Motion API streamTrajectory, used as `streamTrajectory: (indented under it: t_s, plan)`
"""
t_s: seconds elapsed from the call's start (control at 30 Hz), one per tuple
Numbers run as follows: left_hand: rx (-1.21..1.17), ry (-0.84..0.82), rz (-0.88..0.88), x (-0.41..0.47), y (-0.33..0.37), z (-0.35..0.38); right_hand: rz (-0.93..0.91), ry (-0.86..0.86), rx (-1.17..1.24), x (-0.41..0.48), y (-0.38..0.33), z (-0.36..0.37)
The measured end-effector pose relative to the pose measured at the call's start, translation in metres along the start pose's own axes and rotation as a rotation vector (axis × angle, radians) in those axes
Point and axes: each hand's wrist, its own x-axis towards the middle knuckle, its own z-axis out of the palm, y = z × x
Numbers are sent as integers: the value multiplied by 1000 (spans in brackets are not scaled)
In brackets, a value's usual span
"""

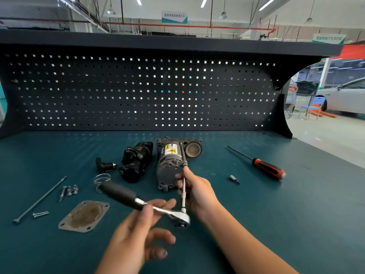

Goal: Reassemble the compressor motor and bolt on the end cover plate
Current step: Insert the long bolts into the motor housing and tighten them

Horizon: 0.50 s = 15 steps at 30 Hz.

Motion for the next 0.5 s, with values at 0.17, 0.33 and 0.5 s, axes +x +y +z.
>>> streamTrajectory:
  t_s: [0.17, 0.33, 0.5]
  plan:
    - [-331, 169, -419, -3, -1, 4, 28, -13, 92, -1, 2, 2]
    - [-257, 162, -321, 4, -4, 4, -135, 155, -366, -4, 3, 2]
    - [423, 66, 69, 10, 16, -5, -315, 243, -562, -6, 0, 2]
